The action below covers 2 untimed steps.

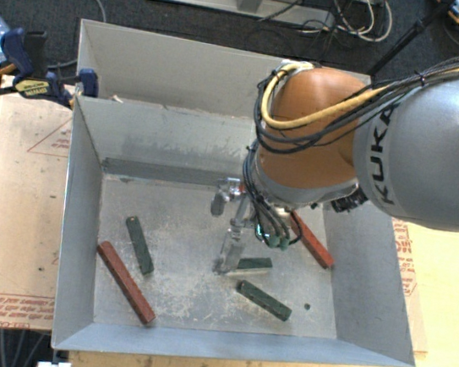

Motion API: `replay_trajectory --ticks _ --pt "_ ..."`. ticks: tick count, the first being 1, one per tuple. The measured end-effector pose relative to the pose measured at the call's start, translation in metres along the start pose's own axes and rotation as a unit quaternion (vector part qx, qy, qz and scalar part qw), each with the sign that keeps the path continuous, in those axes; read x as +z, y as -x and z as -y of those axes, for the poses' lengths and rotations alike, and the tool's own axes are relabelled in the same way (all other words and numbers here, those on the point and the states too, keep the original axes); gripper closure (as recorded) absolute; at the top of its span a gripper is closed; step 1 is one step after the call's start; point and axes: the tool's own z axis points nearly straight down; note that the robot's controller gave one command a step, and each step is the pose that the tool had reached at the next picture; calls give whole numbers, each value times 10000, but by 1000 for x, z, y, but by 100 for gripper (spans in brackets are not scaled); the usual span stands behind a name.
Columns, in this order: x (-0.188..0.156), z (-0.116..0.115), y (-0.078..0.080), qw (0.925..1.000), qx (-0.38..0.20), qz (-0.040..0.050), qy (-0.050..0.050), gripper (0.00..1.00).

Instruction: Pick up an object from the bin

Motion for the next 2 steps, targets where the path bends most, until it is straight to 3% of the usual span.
replay_trajectory --ticks 1,2 --pt "116 53 26 9990 -438 4 -10 0" --pt "127 143 -20 9995 328 20 -12 0"
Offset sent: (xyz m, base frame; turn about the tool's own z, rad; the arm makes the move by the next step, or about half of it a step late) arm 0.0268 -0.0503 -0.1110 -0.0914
